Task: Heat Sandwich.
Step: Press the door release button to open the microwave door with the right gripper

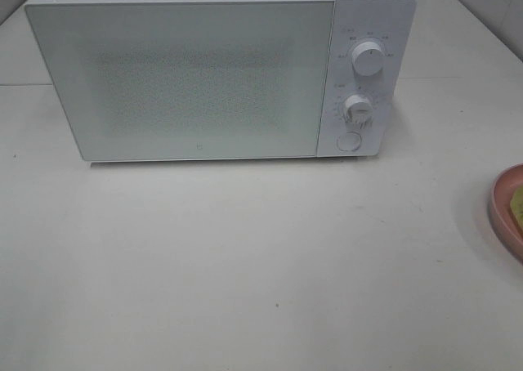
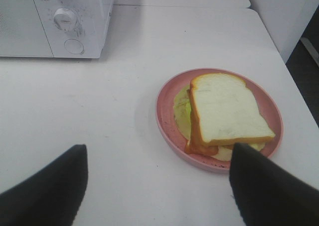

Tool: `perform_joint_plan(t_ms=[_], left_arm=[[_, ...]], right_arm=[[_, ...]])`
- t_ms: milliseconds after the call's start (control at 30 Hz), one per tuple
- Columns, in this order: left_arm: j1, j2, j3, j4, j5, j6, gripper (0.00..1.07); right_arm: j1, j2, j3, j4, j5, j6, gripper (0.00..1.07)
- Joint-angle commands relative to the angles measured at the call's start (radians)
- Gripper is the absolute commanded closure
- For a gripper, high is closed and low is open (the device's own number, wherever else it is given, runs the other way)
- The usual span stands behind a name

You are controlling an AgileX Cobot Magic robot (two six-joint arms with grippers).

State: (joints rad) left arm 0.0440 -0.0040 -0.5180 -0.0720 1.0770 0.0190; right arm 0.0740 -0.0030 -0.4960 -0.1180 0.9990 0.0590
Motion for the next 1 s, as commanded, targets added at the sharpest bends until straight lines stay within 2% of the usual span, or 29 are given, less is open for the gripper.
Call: perform_joint_plan(t_ms=[33, 633, 1000], left_arm=[[0.004, -0.023, 0.001, 0.002, -0.005, 0.0, 0.09], [0.004, -0.023, 0.001, 0.002, -0.005, 0.0, 0.09], [0.004, -0.023, 0.001, 0.002, -0.005, 0.0, 0.09]], right_arm=[[-0.004, -0.029, 0.001, -0.003, -0.003, -0.004, 0.32], [-0.004, -0.021, -0.019, -0.002, -0.022, -0.005, 0.32], [-0.004, 0.112, -0.034, -0.002, -0.126, -0.005, 0.32]])
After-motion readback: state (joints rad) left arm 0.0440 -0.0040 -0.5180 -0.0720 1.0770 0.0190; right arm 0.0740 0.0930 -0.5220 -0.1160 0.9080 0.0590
